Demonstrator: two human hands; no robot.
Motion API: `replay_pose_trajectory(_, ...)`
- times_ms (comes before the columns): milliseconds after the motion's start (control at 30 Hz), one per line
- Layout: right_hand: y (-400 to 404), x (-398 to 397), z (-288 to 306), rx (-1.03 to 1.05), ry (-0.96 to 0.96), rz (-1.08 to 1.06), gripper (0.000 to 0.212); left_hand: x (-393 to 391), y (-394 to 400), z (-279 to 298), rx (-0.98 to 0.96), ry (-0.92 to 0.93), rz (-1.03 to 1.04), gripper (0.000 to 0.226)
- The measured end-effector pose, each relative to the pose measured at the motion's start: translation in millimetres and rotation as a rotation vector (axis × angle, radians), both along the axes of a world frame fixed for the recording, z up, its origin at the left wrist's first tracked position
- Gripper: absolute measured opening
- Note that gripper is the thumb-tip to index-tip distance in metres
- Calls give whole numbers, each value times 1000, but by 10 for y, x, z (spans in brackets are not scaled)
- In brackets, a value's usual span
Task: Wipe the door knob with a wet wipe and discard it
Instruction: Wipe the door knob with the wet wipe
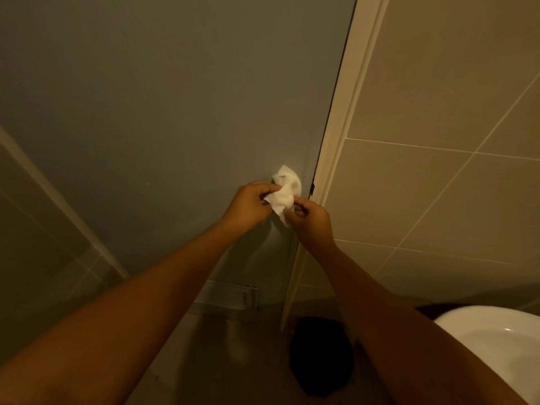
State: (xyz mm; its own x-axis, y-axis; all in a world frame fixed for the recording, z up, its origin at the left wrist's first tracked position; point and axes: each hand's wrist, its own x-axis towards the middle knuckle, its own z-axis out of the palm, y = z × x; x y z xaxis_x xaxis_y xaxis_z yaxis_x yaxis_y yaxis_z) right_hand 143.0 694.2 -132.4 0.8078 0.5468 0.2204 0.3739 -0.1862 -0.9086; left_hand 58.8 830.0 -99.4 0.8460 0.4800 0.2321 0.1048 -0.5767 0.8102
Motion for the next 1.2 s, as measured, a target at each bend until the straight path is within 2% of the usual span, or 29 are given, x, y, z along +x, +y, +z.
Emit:
replay_pose_trajectory(33, 9, 0, 12, -20, -22, -5, 24, 10, -4, 9, 3, 21, -8, 42)
replay_pose_trajectory(167, 38, 63, 166, -166, -387, 44, 40, 9, -7, -46, -40, 157, 21, 38)
replay_pose_trajectory(233, 62, 111, 254, -228, -478, 132, 43, 0, -10, -77, -187, 183, 39, 36)
replay_pose_trajectory(300, 68, 123, 269, -265, -501, 144, 45, -14, -40, -94, -348, 125, 64, 36)
replay_pose_trajectory(400, 32, 64, 180, -209, -376, 29, 42, -29, -76, -126, -379, 35, 111, 40)
replay_pose_trajectory(533, 3, -16, 49, -181, -215, -48, 27, -75, -100, -121, -264, 19, 159, 40)
replay_pose_trajectory(633, -45, -7, 24, -177, -92, -95, 24, -99, -144, -146, -265, -14, 225, 29)
replay_pose_trajectory(767, -164, -62, 27, -201, -123, -73, 20, -160, -209, -172, -354, -38, 252, 20)
replay_pose_trajectory(900, -347, -176, 25, -281, -45, -25, 15, -292, -269, -199, -268, 68, 167, 19)
replay_pose_trajectory(967, -471, -232, 8, -287, 3, -33, 9, -354, -328, -203, -261, 104, 80, 28)
replay_pose_trajectory(1067, -643, -358, 8, -250, 25, -130, 5, -422, -451, -202, -207, 139, -57, 38)
replay_pose_trajectory(1200, -804, -549, 34, -201, 155, -293, 11, -520, -582, -217, -80, 176, -116, 25)
